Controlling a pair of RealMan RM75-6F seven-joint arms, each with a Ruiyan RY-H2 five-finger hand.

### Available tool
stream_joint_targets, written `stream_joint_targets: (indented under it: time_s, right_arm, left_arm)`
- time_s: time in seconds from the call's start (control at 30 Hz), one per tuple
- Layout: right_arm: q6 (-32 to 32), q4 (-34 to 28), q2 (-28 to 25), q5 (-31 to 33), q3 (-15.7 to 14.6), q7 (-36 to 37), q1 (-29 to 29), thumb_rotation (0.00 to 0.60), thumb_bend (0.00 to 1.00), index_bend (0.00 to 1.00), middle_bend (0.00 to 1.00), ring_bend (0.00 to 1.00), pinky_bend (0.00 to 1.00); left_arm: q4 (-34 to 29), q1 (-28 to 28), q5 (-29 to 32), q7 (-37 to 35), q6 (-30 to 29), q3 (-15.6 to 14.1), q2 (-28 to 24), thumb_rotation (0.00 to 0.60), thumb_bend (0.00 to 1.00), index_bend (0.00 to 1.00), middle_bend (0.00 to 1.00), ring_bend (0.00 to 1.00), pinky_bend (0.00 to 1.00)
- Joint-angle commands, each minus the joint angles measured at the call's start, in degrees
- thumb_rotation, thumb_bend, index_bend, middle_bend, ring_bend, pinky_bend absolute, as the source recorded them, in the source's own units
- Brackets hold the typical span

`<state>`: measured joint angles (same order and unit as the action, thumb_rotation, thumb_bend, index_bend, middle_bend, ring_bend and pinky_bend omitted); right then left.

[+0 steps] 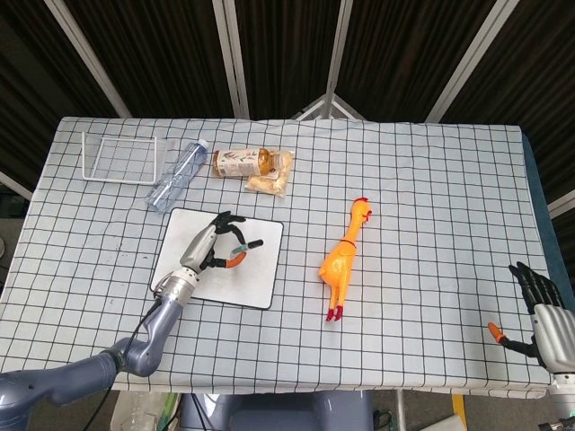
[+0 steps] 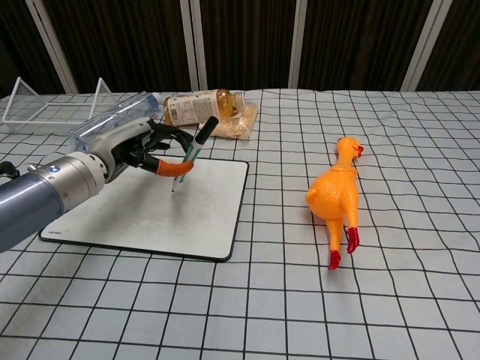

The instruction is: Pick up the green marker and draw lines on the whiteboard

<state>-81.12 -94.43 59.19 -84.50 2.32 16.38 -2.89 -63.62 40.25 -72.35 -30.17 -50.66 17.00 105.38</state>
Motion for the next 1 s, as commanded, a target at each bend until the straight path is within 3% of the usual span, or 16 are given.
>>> stream_joint_targets:
  time_s: [0.03,0.7,0.87,1.0]
  right_arm:
    - [-0.01,0.04,-0.04,-0.05,-0.03,-0.03,0.01,0.600,0.27,0.00,0.00,0.00,0.00]
    - [-0.11,-0.17,0.08,0.03,-0.20,-0.66,0.25,0.600,0.27,0.00,0.00,0.00,0.00]
    - [-0.39,-0.16,0.07,-0.41,-0.32,-0.50,0.33,0.600,0.27,0.00,0.00,0.00,0.00]
    - [-0.58,-0.22,-0.01,-0.78,-0.39,-0.38,0.36,0.600,0.27,0.00,0.00,0.00,0.00]
  left_arm:
    - [1.03,0.21,-0.13,-0.45,0.36,-0.30,0.26,0.600,0.55,0.70,0.19,0.01,0.05]
    - [13.51,0.30,-3.86,-3.88,0.34,-3.11,-1.44,0.600,0.55,0.70,0.19,0.01,0.05]
    - [12.57,-0.38,-3.03,-7.51,-2.14,-0.94,-2.90,0.600,0.55,0.70,0.19,0.01,0.05]
    - [7.10,-0.97,-1.97,-11.25,-4.34,1.74,-4.88,0.600,0.55,0.70,0.19,0.01,0.05]
